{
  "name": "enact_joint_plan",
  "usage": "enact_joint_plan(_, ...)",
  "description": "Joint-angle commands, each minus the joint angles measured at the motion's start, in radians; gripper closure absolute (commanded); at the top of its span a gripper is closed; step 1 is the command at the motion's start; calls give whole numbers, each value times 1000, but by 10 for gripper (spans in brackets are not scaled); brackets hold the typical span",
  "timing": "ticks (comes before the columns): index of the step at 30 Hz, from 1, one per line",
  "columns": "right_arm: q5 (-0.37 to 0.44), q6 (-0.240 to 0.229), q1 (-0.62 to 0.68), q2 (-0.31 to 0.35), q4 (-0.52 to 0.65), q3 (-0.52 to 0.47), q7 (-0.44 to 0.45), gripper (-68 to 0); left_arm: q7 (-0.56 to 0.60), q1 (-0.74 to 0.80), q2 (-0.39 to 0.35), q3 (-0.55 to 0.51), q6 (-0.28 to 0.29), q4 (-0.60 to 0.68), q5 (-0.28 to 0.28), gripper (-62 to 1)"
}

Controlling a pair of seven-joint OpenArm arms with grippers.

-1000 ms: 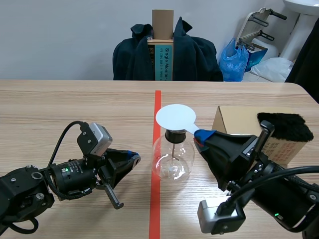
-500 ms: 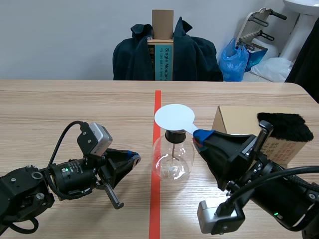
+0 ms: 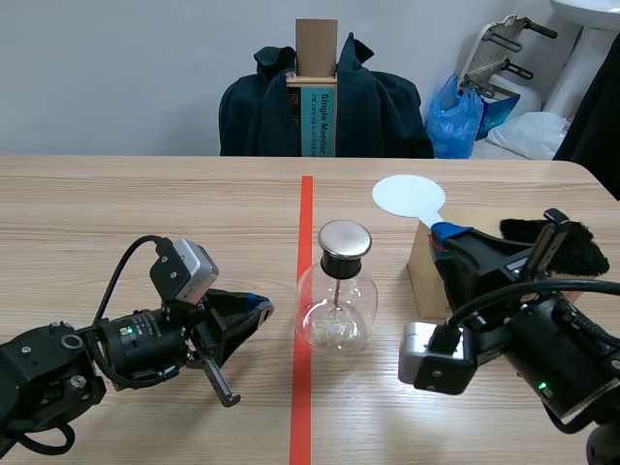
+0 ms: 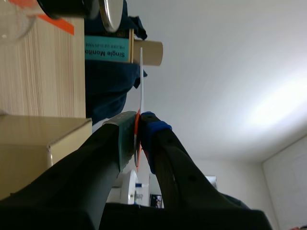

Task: Do the electroscope experiment.
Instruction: 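Move the plate toward and away from the electroscope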

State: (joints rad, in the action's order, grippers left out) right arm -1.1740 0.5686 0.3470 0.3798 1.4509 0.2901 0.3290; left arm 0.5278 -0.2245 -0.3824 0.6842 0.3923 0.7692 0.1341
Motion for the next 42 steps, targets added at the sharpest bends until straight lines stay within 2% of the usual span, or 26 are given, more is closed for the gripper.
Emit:
enact_joint_plan(1, 10, 14, -14, 11, 6, -8, -25, -9, 14, -8, 5, -9, -2, 23, 10, -19)
enact_joint_plan(7, 10, 14, -14, 11, 6, -8, -126, -8, 14, -8, 5, -9, -2, 23, 10, -19)
enact_joint_plan(12, 10, 14, -14, 11, 6, -8, -132, -8, 14, -8, 5, -9, -2, 23, 10, -19)
enact_joint_plan(18, 10, 14, -14, 11, 6, -8, -37, -9, 14, -8, 5, -9, -2, 23, 10, -19)
enact_joint_plan(32, 10, 14, -14, 11, 6, -8, 258, -8, 14, -8, 5, -9, -2, 23, 10, -19)
enact_joint_plan(36, 10, 14, -14, 11, 6, -8, 311, -9, 13, -8, 5, -9, -2, 23, 10, -19)
enact_joint_plan(42, 10, 14, -14, 11, 6, -8, 343, -9, 10, -8, 5, -9, -2, 23, 10, -19)
